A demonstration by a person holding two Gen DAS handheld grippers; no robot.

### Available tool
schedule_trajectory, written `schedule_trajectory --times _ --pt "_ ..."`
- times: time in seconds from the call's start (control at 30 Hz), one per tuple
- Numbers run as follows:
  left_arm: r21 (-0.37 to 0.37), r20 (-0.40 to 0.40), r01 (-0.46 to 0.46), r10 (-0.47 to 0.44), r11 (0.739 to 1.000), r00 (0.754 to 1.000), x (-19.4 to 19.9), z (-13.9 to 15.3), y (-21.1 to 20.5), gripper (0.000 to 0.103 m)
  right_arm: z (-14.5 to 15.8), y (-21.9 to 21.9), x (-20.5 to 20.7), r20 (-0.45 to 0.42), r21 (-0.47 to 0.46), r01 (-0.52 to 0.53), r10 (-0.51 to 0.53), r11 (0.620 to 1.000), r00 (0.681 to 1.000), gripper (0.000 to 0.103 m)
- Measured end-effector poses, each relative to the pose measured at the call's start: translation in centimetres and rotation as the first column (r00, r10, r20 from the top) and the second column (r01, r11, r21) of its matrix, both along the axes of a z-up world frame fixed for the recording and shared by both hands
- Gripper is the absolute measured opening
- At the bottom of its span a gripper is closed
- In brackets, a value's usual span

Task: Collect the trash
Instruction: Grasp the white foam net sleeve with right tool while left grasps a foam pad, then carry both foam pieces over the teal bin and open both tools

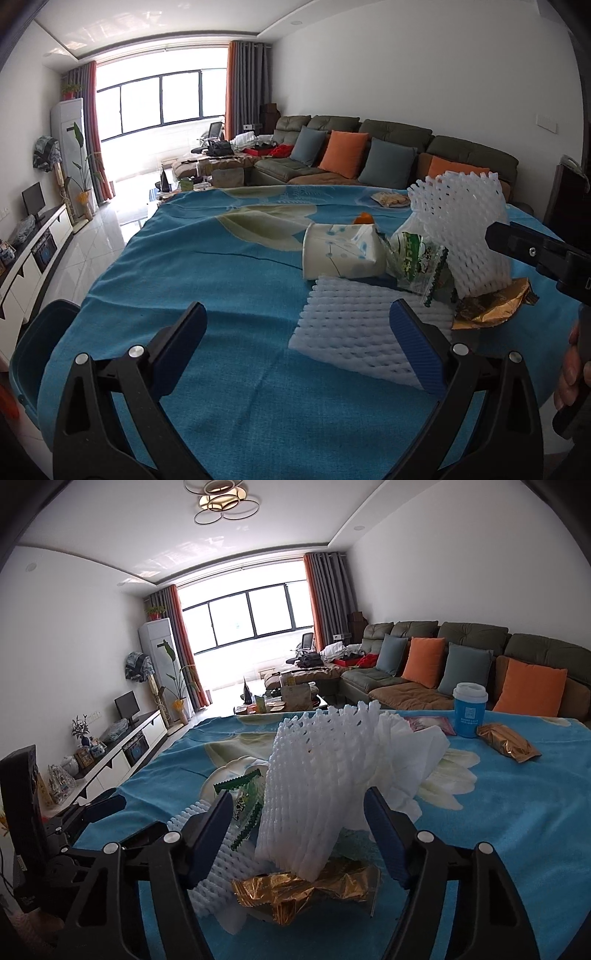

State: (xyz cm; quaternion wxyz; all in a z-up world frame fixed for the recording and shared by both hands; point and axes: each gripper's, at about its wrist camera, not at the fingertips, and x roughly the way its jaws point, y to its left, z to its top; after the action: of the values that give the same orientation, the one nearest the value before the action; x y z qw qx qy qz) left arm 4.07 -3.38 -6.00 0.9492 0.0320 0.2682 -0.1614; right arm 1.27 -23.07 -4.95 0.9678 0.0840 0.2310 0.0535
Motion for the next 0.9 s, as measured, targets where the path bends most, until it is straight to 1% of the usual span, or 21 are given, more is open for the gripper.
schedule_trajectory --times 0.07,0.1,0.13,0.2,0.23,0.27,0.3,0.33,0.37,0.4,0.43,0.47,0.5,0.53,0.67,0.8,0.9 --pt "-0.037 -0.053 0.043 -0.045 0.998 0.998 0.6 -0.6 -0.1 0.096 -0.3 -0.3 0.2 -0.013 0.009 -0.005 0.005 1.000 1.000 0.055" --pt "-0.057 -0.077 0.061 -0.066 0.996 0.995 0.9 -0.9 0.0 0.093 -0.4 -0.3 0.2 -0.016 0.010 -0.008 0.008 1.000 1.000 0.053" --pt "-0.077 -0.102 0.076 -0.083 0.994 0.991 1.4 -1.2 0.0 0.091 -0.4 -0.4 0.1 -0.020 0.013 -0.012 0.012 1.000 1.000 0.048" --pt "-0.124 -0.153 0.094 -0.113 0.988 0.982 2.3 -1.9 0.1 0.080 -0.4 -0.4 0.1 -0.021 0.010 -0.017 0.017 1.000 1.000 0.041" --pt "-0.150 -0.177 0.103 -0.129 0.983 0.976 2.7 -2.2 0.2 0.078 -0.4 -0.3 0.1 -0.020 0.008 -0.020 0.020 1.000 1.000 0.033" --pt "-0.174 -0.195 0.107 -0.141 0.979 0.971 3.1 -2.4 0.3 0.074 -0.4 -0.2 -0.1 -0.020 0.006 -0.026 0.026 1.000 0.999 0.026" --pt "-0.192 -0.211 0.110 -0.150 0.975 0.966 3.3 -2.6 0.5 0.067 -0.3 -0.2 -0.1 -0.019 0.004 -0.030 0.030 1.000 0.999 0.024" --pt "-0.199 -0.222 0.113 -0.158 0.973 0.962 3.4 -2.8 0.5 0.063 -0.3 -0.1 0.0 -0.019 0.005 -0.037 0.037 0.999 0.999 0.019" --pt "-0.200 -0.229 0.115 -0.161 0.973 0.960 3.5 -2.9 0.5 0.055 -0.2 -0.2 0.1 -0.019 0.008 -0.047 0.047 0.999 0.999 0.013" --pt "-0.199 -0.231 0.117 -0.163 0.973 0.959 3.6 -3.0 0.5 0.047 -0.2 -0.1 0.0 -0.018 0.006 -0.055 0.055 0.998 0.998 0.012" --pt "-0.202 -0.235 0.119 -0.166 0.972 0.958 3.6 -3.0 0.5 0.043 0.0 0.0 0.0 -0.013 0.002 -0.057 0.057 0.998 0.998 0.012" --pt "-0.211 -0.239 0.124 -0.174 0.970 0.955 3.7 -3.1 0.5 0.033 0.1 0.1 0.0 -0.007 -0.003 -0.060 0.060 0.998 0.998 0.012" --pt "-0.220 -0.243 0.126 -0.179 0.967 0.953 3.8 -3.1 0.6 0.025 0.3 0.2 -0.1 -0.002 -0.005 -0.064 0.064 0.998 0.998 0.012" --pt "-0.227 -0.244 0.127 -0.183 0.965 0.952 3.8 -3.1 0.7 0.022 0.5 0.3 -0.2 0.005 -0.005 -0.068 0.068 0.998 0.998 0.011" --pt "-0.259 -0.227 0.133 -0.194 0.957 0.954 2.9 -2.0 1.5 0.017 1.4 0.4 -0.3 0.030 -0.006 -0.084 0.084 0.996 0.996 0.011" --pt "-0.278 -0.198 0.135 -0.194 0.951 0.961 2.0 -0.8 2.7 0.016 2.2 0.5 -0.1 0.047 0.000 -0.094 0.094 0.996 0.994 0.011" --pt "-0.283 -0.175 0.123 -0.178 0.951 0.969 1.2 0.3 4.1 0.016 2.7 0.8 0.0 0.057 -0.002 -0.107 0.107 0.994 0.993 0.011"
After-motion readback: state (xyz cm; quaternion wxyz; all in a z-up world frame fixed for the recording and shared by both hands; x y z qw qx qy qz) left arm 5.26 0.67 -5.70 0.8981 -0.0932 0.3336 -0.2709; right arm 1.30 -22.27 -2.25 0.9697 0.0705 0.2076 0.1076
